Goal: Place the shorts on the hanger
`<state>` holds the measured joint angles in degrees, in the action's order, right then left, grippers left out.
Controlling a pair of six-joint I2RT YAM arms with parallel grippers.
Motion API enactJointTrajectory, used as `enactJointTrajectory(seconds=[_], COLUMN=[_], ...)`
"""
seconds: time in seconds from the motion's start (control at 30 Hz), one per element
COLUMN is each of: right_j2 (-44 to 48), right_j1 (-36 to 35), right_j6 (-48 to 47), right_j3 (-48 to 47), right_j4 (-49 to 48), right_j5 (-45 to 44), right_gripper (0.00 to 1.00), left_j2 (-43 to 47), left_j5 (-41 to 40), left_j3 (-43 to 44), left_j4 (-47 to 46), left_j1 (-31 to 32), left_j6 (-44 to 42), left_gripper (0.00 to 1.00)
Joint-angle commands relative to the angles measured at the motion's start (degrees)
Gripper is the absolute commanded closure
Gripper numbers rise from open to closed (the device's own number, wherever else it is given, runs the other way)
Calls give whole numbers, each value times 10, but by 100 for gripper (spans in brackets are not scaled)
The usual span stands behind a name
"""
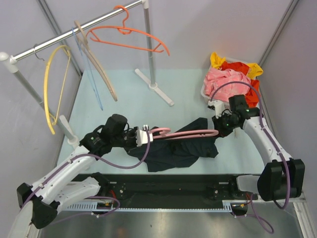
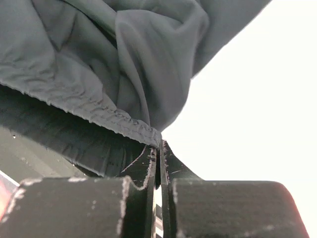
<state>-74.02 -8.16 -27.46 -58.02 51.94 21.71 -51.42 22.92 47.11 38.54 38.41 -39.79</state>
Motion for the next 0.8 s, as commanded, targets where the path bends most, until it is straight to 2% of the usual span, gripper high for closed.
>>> enactJointTrajectory(seconds=[0.0,0.17,0.33,0.5,0.57,0.73,0.77], right_j2=[30,47,85,121,128,122,119], right_j1=[66,128,127,84,51,-27,-33], right_j6=[-67,-96,-87,-61,-47,-13,-10], right_j3=[-3,-7,-31,-57,-74,-98,-104], right_j4=[41,37,46,40,40,48,48], right_j5=[-60,-55,-32,-47,-58,-76,-76], right_gripper=[100,100,100,100,100,100,94], left_j2=[-3,-34,-91,-133,-160,-206,-209], left_j5=[-38,-75,-101,-138,-154,-151,-150], left_j3=[-4,-4,16,60,79,151,157], left_j4=[41,49,61,61,58,65,65], left_j1=[-40,-45,-37,12,43,68,70], left_j6=[-21,-36,-36,-14,-6,28,29], left_gripper=[100,100,100,100,100,100,100])
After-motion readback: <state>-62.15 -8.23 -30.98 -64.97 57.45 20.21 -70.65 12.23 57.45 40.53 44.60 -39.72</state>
